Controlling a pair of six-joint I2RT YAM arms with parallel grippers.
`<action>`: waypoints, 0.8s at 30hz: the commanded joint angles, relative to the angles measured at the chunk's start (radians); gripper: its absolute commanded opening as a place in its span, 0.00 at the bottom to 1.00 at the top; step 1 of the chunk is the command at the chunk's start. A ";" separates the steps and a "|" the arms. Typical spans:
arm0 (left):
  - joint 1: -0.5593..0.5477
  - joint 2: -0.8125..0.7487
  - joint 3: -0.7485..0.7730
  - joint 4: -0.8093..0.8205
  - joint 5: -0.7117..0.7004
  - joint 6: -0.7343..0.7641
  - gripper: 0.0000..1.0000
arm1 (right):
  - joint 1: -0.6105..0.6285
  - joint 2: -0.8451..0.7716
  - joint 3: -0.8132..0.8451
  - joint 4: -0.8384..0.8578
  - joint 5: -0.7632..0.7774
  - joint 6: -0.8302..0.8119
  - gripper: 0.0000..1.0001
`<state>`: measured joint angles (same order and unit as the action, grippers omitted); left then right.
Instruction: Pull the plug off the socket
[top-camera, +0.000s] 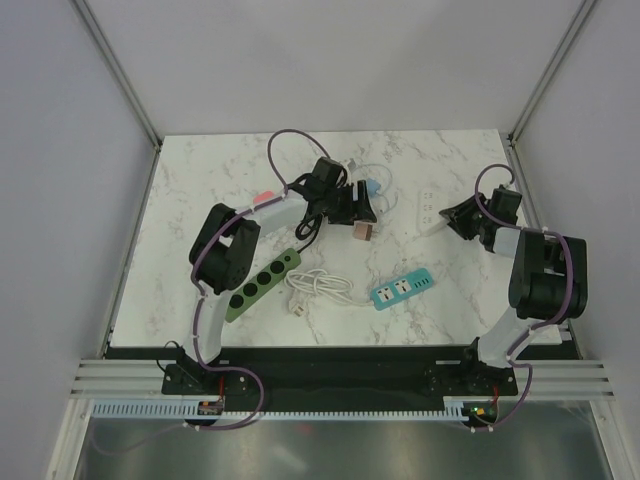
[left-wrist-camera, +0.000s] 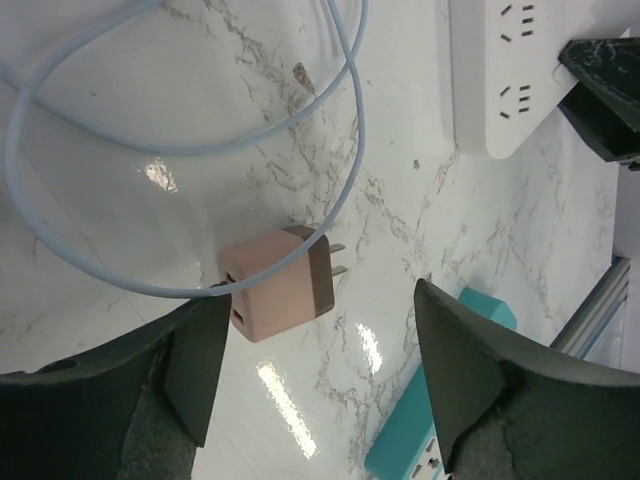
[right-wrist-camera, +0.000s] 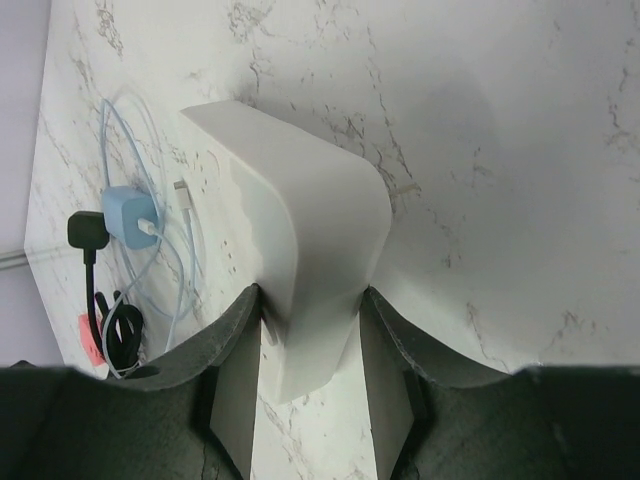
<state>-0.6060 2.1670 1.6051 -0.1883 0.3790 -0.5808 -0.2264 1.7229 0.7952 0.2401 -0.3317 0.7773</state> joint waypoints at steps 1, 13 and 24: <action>0.002 -0.062 0.021 -0.077 -0.064 0.048 0.82 | -0.007 0.047 0.036 -0.038 0.076 -0.032 0.03; 0.002 -0.419 -0.160 -0.135 -0.173 0.108 0.92 | -0.007 0.161 0.197 -0.059 0.054 0.013 0.13; -0.001 -0.785 -0.479 -0.128 -0.147 0.101 0.92 | -0.004 0.258 0.372 -0.163 0.077 -0.012 0.66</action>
<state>-0.6064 1.4487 1.1873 -0.3080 0.2420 -0.5140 -0.2260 1.9724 1.1419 0.1474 -0.3149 0.7994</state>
